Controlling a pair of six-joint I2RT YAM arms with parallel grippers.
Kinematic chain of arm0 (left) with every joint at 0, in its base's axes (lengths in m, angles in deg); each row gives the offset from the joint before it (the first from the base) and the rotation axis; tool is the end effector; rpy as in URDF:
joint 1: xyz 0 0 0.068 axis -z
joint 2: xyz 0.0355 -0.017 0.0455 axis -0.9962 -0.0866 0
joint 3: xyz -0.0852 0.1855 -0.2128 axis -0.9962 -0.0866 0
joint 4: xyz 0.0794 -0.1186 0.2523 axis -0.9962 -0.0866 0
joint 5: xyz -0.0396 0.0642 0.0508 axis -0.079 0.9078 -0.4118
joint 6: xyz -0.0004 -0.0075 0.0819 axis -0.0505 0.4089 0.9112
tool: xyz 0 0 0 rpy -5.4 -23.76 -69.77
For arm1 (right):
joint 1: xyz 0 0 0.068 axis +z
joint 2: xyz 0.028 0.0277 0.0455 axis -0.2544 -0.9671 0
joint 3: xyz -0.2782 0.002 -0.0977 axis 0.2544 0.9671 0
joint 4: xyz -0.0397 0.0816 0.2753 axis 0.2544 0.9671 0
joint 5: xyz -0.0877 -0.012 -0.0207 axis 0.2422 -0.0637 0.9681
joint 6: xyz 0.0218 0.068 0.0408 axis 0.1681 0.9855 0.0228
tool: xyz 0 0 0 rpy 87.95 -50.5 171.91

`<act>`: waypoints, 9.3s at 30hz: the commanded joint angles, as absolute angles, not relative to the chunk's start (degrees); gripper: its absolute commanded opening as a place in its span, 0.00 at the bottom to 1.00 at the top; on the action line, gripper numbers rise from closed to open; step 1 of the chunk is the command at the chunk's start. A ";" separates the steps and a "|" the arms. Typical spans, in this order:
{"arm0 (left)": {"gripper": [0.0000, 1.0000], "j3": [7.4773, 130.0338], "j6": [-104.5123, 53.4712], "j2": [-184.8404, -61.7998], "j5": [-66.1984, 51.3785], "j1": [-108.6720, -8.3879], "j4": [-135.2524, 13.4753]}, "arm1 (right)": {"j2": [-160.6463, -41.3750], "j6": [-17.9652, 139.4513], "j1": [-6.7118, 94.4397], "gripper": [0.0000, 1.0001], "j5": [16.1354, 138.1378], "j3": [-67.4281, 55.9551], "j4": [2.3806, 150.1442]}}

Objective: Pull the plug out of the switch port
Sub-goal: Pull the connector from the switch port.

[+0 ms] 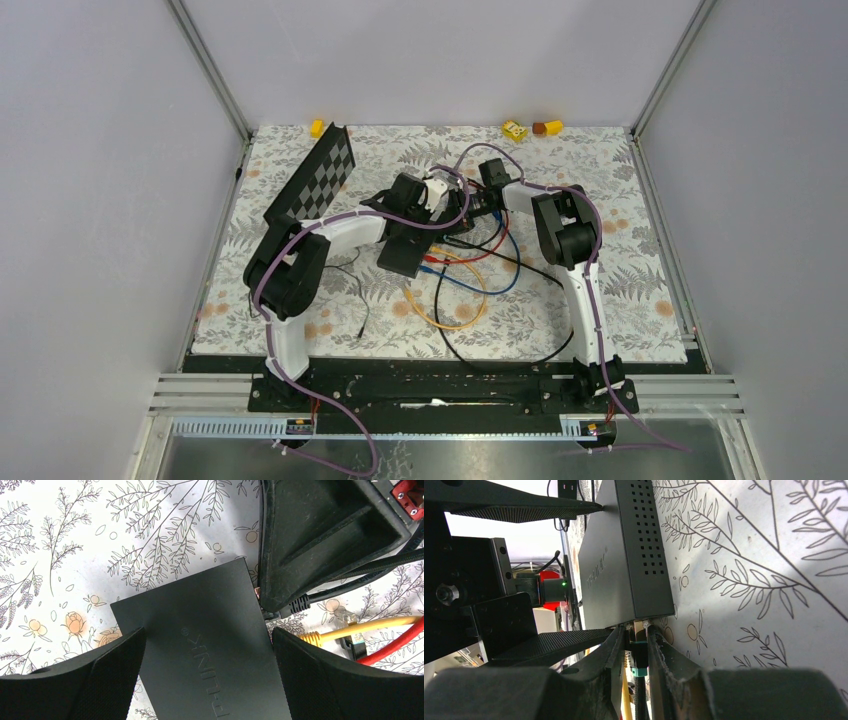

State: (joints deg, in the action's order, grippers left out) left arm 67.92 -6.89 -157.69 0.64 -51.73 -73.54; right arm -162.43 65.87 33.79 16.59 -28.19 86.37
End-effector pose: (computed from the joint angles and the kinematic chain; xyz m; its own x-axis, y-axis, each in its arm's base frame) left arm 0.3888 -0.2557 0.1494 -0.5583 0.5136 -0.6515 0.6243 0.7773 0.0778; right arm 0.4922 0.2403 0.0558 -0.8875 -0.2252 -0.4020 -0.4493 0.2296 0.8634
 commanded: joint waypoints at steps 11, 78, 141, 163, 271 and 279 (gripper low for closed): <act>0.96 67.27 -6.69 -157.91 1.29 -51.72 -72.64 | -161.88 69.16 33.47 0.00 22.85 -21.50 82.04; 0.96 66.54 -7.58 -157.51 2.55 -53.13 -72.45 | -162.35 60.53 32.51 0.00 23.79 -27.04 92.44; 0.96 65.06 -8.51 -155.79 1.91 -54.61 -71.72 | -158.67 67.31 32.32 0.00 24.82 -18.91 80.77; 0.96 65.08 -8.86 -155.97 1.38 -55.16 -71.61 | -159.18 69.27 31.21 0.00 24.15 -17.74 78.55; 0.99 68.95 -8.82 -158.88 -4.60 -52.32 -67.80 | -164.55 59.40 29.92 0.00 24.92 -28.63 95.29; 0.98 69.25 -7.85 -160.32 -0.56 -51.98 -69.78 | -164.26 59.31 29.93 0.00 25.08 -28.75 95.36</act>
